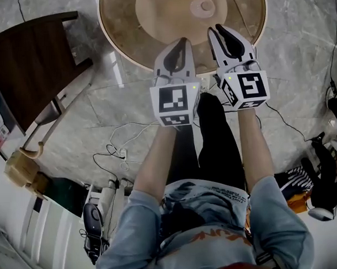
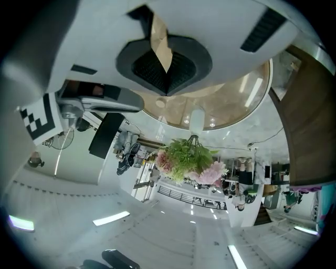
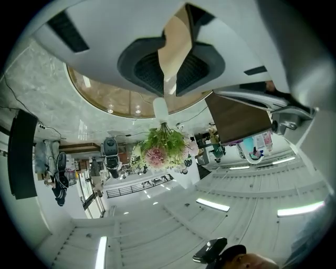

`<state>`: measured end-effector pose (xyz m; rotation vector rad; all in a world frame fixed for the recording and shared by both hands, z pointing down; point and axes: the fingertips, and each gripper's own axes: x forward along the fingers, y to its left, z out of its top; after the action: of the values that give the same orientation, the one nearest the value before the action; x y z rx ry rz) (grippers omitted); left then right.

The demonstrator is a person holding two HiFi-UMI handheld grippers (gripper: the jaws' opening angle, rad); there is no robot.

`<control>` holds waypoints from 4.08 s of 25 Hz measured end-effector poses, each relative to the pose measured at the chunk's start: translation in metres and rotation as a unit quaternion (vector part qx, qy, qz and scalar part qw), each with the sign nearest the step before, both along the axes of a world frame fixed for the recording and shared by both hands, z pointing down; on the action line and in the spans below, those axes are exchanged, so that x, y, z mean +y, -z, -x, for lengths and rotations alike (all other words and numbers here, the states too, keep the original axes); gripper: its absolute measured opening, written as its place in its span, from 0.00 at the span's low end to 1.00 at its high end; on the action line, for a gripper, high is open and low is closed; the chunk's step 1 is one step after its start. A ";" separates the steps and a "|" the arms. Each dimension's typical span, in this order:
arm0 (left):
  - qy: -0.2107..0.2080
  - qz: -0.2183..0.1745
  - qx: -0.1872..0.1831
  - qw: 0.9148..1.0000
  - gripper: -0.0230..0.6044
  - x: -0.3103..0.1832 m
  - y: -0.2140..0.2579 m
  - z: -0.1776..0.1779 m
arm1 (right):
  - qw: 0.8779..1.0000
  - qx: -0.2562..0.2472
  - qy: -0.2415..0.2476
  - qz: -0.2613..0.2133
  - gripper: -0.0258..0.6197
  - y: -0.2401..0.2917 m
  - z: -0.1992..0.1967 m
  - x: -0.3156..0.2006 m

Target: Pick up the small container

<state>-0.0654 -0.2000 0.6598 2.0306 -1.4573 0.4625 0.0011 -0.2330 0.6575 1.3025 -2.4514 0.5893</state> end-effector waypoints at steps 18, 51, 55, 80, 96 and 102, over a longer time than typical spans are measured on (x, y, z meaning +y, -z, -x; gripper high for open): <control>0.015 0.020 0.012 1.000 0.07 -0.026 -0.032 0.004 | 0.996 0.091 -0.007 0.001 0.41 -0.080 0.005 -0.052; 0.062 0.054 0.043 0.996 0.07 -0.022 -0.041 0.015 | 0.995 0.087 -0.039 0.017 0.27 -0.086 0.010 -0.055; 0.062 0.041 0.044 0.996 0.07 -0.020 -0.026 0.012 | 0.996 0.085 -0.030 0.001 0.27 -0.059 0.005 -0.050; 0.060 -0.148 -0.048 0.986 0.07 0.010 0.200 0.009 | 0.996 0.017 -0.013 -0.091 0.27 0.205 -0.026 0.023; 0.119 -0.260 -0.058 0.956 0.07 0.005 0.391 0.038 | 0.986 -0.002 -0.035 -0.163 0.27 0.380 -0.034 0.024; 0.114 -0.287 -0.042 0.950 0.07 -0.001 0.429 0.041 | 0.983 -0.017 -0.032 -0.182 0.27 0.417 -0.025 0.021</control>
<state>-0.1060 -0.2010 0.2305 2.2441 -2.0289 0.0186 0.0263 -0.2117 0.2410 1.5196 -2.6396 0.1808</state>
